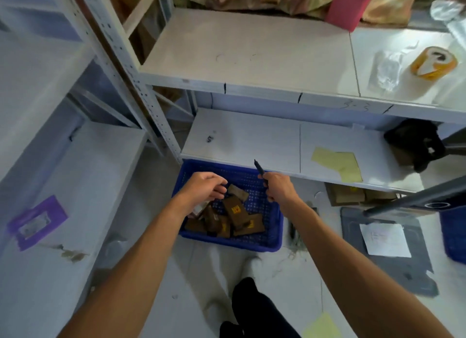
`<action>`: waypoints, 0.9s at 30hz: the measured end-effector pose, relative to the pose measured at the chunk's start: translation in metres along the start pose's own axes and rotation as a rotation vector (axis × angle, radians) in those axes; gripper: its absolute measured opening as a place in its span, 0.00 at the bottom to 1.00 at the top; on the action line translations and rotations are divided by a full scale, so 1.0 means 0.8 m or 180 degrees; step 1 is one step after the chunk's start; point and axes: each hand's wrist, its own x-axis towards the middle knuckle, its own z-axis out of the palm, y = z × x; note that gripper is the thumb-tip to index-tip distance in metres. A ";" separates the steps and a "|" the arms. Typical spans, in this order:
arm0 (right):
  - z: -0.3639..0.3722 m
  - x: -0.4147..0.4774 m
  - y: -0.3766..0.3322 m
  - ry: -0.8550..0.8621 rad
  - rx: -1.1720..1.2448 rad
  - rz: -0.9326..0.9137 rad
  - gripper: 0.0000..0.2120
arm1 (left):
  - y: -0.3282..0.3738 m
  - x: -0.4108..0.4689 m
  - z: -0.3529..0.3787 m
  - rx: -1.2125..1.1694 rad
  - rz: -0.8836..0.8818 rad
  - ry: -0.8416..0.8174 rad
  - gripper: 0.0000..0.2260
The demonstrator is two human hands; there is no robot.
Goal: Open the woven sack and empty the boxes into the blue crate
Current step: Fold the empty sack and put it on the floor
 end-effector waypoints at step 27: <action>0.108 0.403 0.129 0.0473 -0.1180 -0.0346 0.12 | -0.112 0.425 0.064 0.2732 0.1571 -0.0172 0.07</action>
